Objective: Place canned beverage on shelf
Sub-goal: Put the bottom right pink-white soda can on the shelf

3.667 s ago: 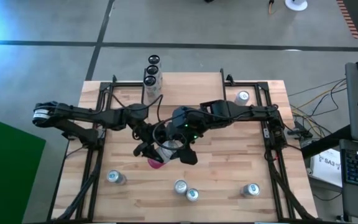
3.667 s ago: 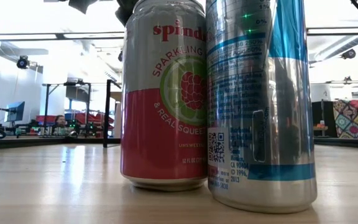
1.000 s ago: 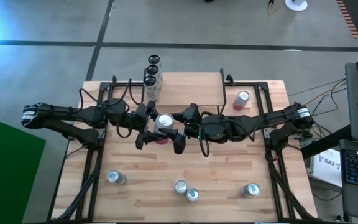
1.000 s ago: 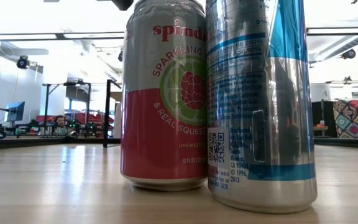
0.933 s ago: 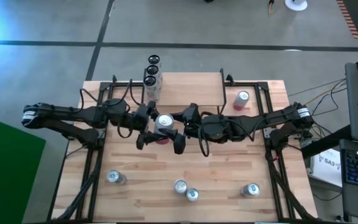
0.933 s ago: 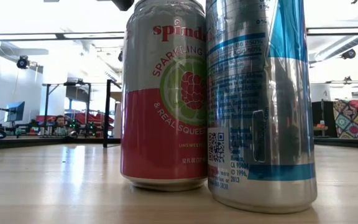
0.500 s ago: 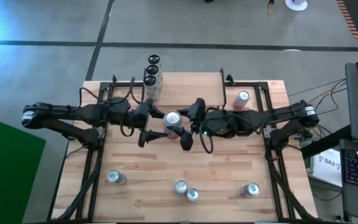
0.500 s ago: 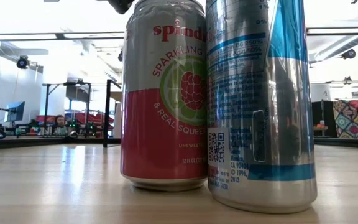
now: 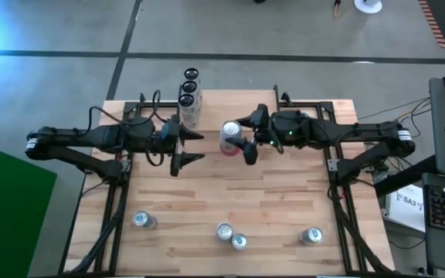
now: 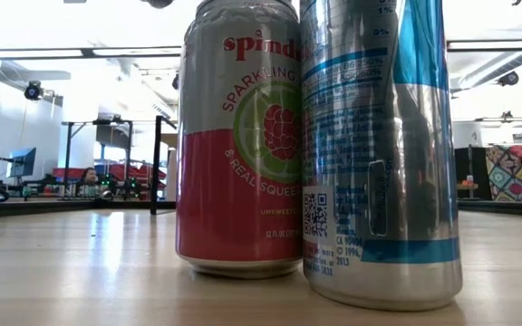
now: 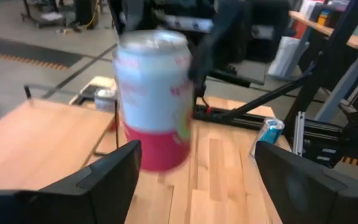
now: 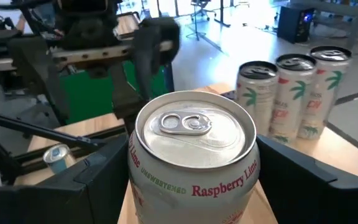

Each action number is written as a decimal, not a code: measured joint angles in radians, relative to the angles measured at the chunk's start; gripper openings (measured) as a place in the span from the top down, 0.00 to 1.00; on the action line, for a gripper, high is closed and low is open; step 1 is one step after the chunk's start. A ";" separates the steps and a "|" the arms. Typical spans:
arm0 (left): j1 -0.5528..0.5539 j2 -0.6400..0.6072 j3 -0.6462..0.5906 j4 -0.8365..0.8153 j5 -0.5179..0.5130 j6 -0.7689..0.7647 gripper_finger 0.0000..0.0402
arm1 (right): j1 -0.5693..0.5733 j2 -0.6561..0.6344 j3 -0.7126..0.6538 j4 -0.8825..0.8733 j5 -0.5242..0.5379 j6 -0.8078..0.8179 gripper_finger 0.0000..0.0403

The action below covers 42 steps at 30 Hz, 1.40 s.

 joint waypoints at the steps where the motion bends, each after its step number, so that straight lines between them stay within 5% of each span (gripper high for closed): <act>1: -0.001 -0.001 -0.014 0.005 -0.011 -0.015 0.27 | -0.016 -0.014 -0.023 0.012 -0.023 -0.004 0.27; 8: -0.008 -0.002 -0.045 0.041 -0.028 -0.070 0.32 | -0.130 -0.026 -0.090 0.048 -0.153 -0.027 0.27; 14: 0.005 -0.017 -0.021 0.007 -0.148 -0.039 0.35 | -0.227 0.059 -0.079 0.076 -0.263 -0.082 0.27; 25: 0.181 -0.150 0.040 -0.056 -0.129 0.151 0.45 | -0.420 0.199 -0.003 0.175 -0.466 -0.138 0.27; 35: 0.408 -0.180 0.040 -0.102 0.087 0.175 0.49 | -0.524 0.418 0.147 0.190 -0.587 -0.218 0.27; 42: 0.447 -0.175 0.039 -0.147 0.109 0.228 0.49 | -0.566 0.496 0.227 0.193 -0.633 -0.250 0.27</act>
